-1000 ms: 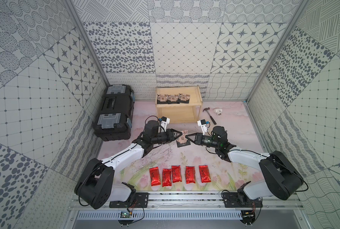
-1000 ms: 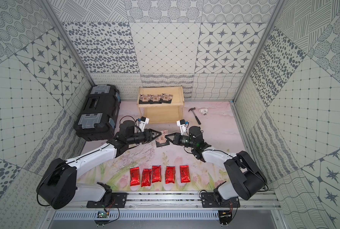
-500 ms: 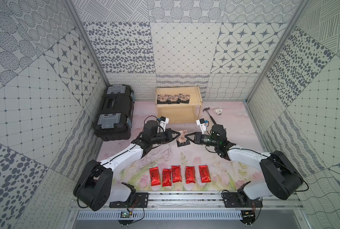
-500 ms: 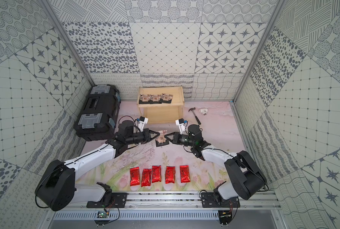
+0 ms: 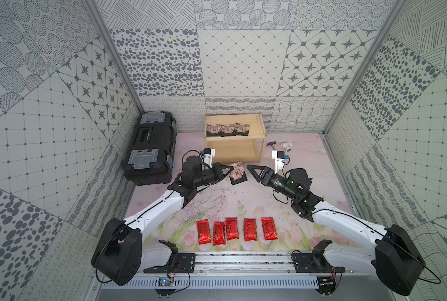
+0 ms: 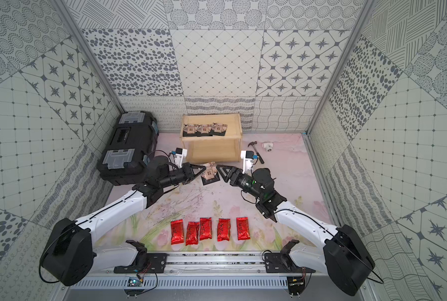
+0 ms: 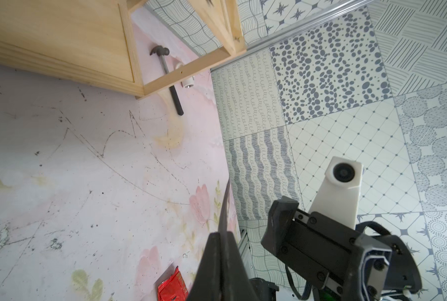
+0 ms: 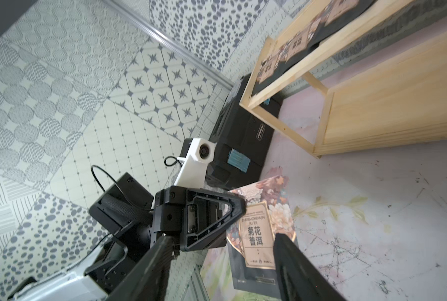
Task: Place the tea bags on the shelf by color
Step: Pick up the tea bag from the center of the board.
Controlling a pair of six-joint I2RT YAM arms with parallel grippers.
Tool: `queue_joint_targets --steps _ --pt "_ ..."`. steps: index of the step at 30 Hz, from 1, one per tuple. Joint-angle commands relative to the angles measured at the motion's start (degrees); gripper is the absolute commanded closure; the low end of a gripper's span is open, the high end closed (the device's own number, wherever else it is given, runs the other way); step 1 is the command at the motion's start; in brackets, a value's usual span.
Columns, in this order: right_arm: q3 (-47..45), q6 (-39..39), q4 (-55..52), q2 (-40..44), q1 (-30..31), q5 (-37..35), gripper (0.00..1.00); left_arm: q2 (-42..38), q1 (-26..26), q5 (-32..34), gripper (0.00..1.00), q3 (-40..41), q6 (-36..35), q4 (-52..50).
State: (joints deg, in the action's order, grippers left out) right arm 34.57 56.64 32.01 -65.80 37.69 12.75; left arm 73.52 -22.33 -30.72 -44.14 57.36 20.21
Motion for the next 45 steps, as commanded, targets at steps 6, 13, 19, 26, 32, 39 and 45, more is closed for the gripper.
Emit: queue_joint_targets --steps 6,13,19,26,32,39,45 --pt "-3.1 12.4 14.1 -2.6 4.1 -11.5 0.26 -0.4 1.2 5.2 1.0 -1.0 12.4 15.6" --pt "0.5 16.5 22.6 -12.0 5.2 -7.5 0.28 2.2 1.2 4.9 1.0 -2.6 17.7 20.8" --pt "1.8 16.0 24.6 -14.9 5.3 -7.4 0.43 3.5 1.1 4.5 1.0 -3.4 18.8 22.7" --pt "4.0 16.3 26.6 -18.3 5.3 -6.9 0.57 3.7 1.1 4.4 1.0 -2.5 19.0 23.4" --pt "5.4 16.7 27.2 -19.9 5.2 -6.7 0.72 3.5 1.1 4.1 1.0 -2.2 18.5 22.7" --pt "5.2 16.4 27.8 -19.7 4.9 -6.6 0.74 3.3 1.1 4.1 1.0 -1.5 17.7 22.4" --pt "4.8 16.7 27.9 -19.2 4.9 -6.7 0.93 3.3 1.1 4.0 1.0 -1.5 17.5 21.8"
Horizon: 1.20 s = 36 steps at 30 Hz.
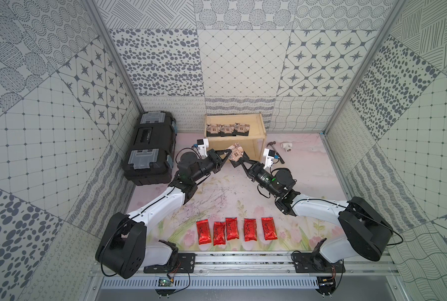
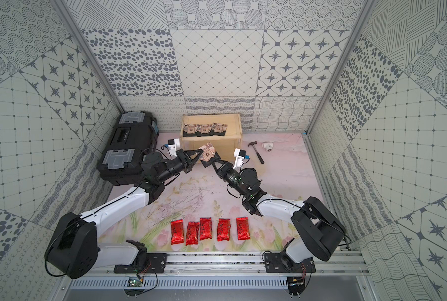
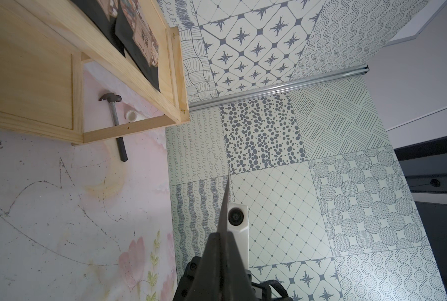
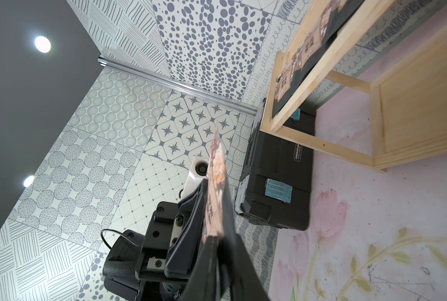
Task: Place the tea bags on the shelf by color
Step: Pick up the tea bag from the center of the board, then place the tea bag on the shelf.
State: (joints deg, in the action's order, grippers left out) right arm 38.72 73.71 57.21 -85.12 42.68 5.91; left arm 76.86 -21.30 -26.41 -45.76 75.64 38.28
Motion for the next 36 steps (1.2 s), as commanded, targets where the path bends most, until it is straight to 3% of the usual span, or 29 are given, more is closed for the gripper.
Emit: queue_joint_targets --steps 1,4,5,8,11,19,25,36 --pt "0.5 -0.5 2.4 0.5 0.0 0.1 0.97 0.0 0.1 -0.3 1.0 0.1 -0.8 3.7" --pt "0.3 -1.1 1.5 1.2 -0.1 -0.7 1.0 -0.3 0.1 -0.3 1.0 -0.4 -1.7 2.4" --pt "0.2 -1.5 0.9 1.5 -0.2 -1.4 1.0 -0.6 0.1 -0.3 0.93 -0.5 -2.2 1.6" --pt "0.3 -3.6 -2.2 3.4 -1.9 -3.4 1.0 -2.4 0.2 0.1 0.58 -1.5 -6.0 -3.8" --pt "1.3 -6.9 -6.1 5.0 -5.5 -6.0 1.0 -5.3 0.2 0.8 0.43 -3.2 -12.3 -13.4" --pt "10.0 -11.9 -13.1 1.1 -11.9 -16.2 1.0 -9.4 0.5 1.7 0.41 -1.6 -21.2 -24.0" --pt "19.1 -10.5 -14.3 -8.0 -13.0 -17.7 1.0 -9.2 1.6 1.1 0.41 -1.4 -23.6 -26.3" --pt "27.9 -11.2 -18.6 -15.5 -13.8 -18.8 1.0 -9.3 2.7 0.3 0.41 -1.1 -24.1 -27.6"
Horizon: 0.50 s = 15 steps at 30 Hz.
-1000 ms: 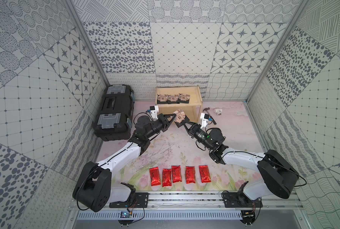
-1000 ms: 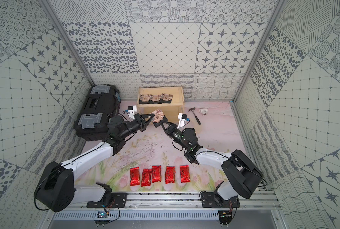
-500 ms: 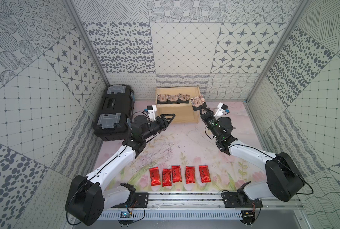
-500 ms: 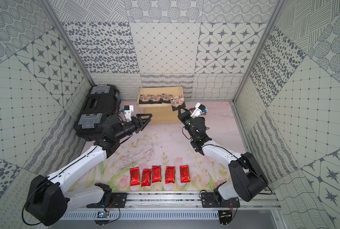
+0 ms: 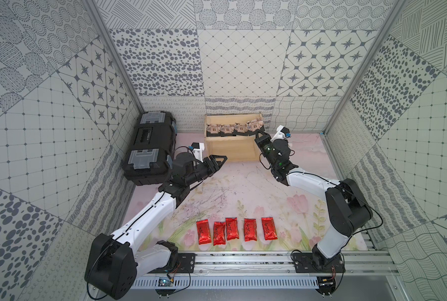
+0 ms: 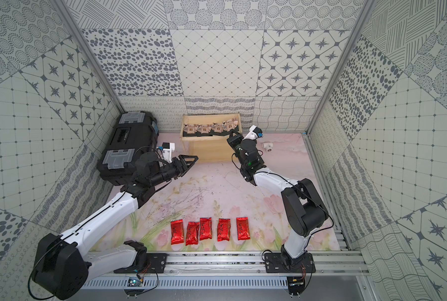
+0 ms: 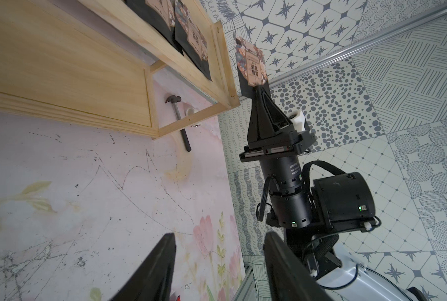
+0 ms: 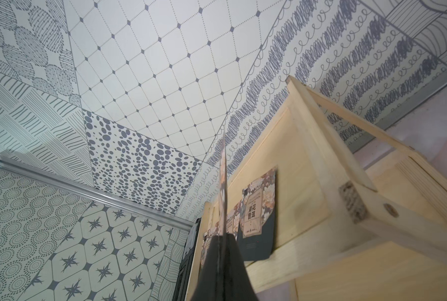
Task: Place the tea bags on the shelf by color
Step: Place the tea bag on the shelf.
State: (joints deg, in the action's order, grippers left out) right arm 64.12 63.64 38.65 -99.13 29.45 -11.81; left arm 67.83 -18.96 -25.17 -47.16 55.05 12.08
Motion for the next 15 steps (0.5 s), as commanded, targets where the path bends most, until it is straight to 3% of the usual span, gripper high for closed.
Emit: queue_joint_targets --steps 1,15 --pt "3.1 -1.1 -0.2 -2.1 -0.7 -1.2 1.0 -0.3 0.3 -0.9 0.41 0.3 -3.6 -1.4" --pt "8.6 -0.9 -3.5 -7.2 -1.8 -2.3 0.99 -0.3 1.0 -0.8 0.41 0.3 -4.0 -1.8"
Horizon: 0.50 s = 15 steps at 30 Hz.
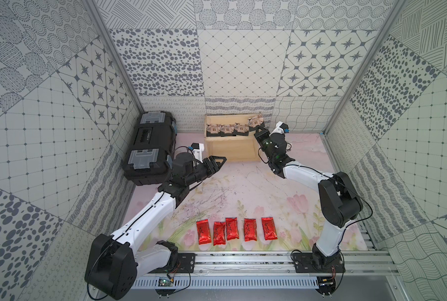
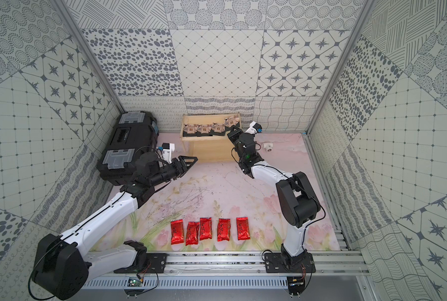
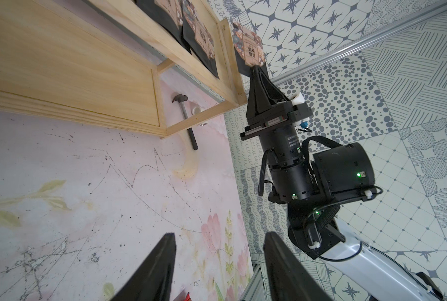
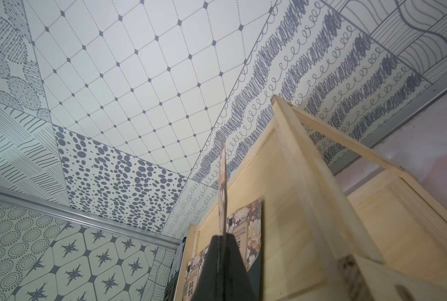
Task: Place the tea bags on the shelf by color
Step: Place the tea bag on the shelf.
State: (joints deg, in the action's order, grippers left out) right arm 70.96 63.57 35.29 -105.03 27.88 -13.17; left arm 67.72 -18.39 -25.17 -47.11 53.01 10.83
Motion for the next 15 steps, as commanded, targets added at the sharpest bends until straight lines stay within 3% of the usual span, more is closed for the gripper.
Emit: queue_joint_targets --steps 1,15 --pt "1.9 -0.7 -0.1 -1.6 -0.3 -0.9 0.99 -0.2 0.5 -0.8 0.41 0.4 -1.8 -0.5" --pt "2.2 2.1 -1.7 -3.0 -0.4 -0.3 0.91 0.2 0.9 -1.2 0.41 0.7 -1.5 0.1"
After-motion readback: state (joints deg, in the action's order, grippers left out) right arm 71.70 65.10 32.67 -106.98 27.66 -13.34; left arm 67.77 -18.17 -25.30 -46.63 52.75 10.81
